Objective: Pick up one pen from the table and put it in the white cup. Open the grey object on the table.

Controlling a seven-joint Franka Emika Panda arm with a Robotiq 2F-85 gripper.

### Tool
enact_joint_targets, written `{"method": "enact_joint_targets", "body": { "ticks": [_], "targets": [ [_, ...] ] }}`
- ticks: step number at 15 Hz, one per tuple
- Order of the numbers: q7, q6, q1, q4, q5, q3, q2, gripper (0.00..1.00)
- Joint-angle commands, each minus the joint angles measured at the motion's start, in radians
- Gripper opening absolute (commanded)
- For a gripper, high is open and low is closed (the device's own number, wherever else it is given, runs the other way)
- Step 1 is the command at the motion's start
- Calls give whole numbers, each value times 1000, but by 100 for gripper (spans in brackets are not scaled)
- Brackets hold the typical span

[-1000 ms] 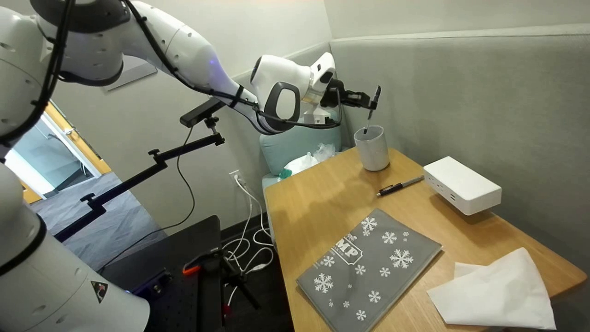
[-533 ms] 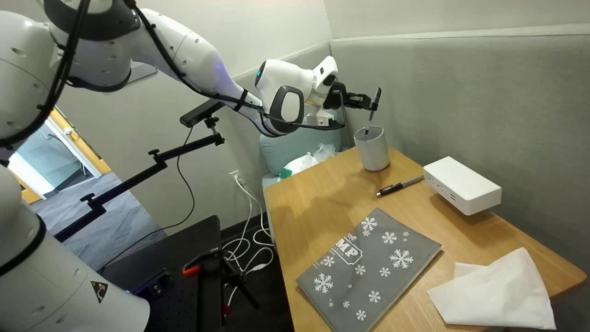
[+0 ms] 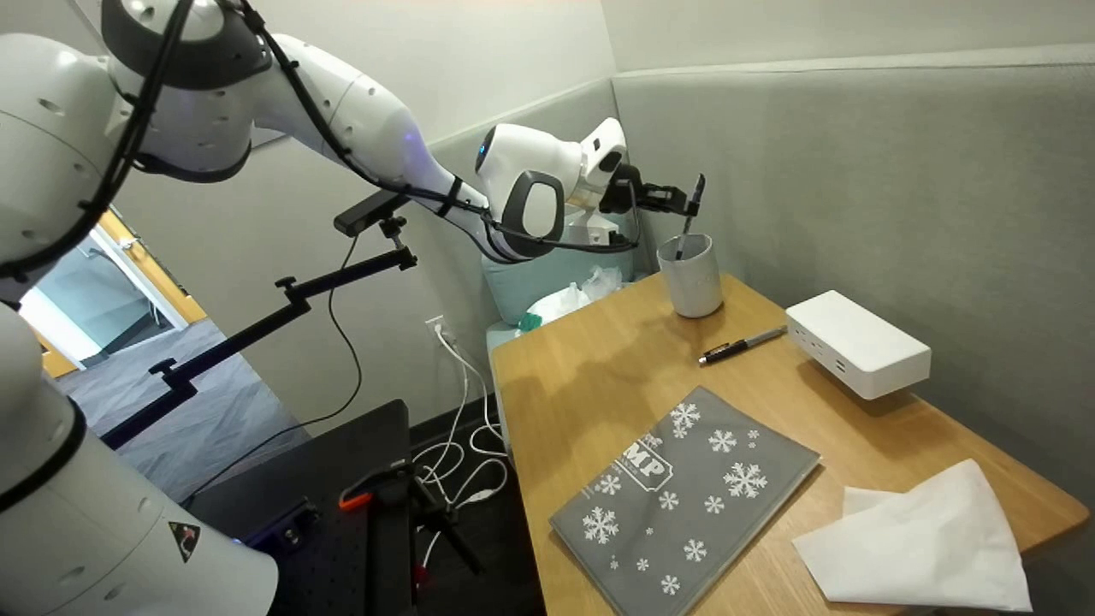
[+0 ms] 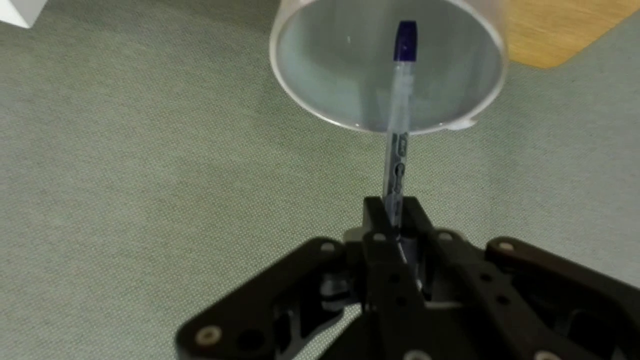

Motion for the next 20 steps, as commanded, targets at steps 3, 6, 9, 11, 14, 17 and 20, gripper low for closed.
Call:
{"method": "enact_joint_targets", "body": {
  "ticks": [3,6,9,11,14,17,20],
  "targets": [
    [-23,0,18,-25,28,-10,-7,44],
    [-21,0,14,-26,28,-8,-12,66],
    [-24,0,1,-43,18,7,-40,88],
    [-30,0,-32,-91,-5,45,-95,100],
    [-50,0,-138,-177,-74,154,-219,100],
    [-68,0,-287,-280,-161,289,-356,100],
    [-80,-1,-460,-386,-240,429,-475,100]
  ]
}}
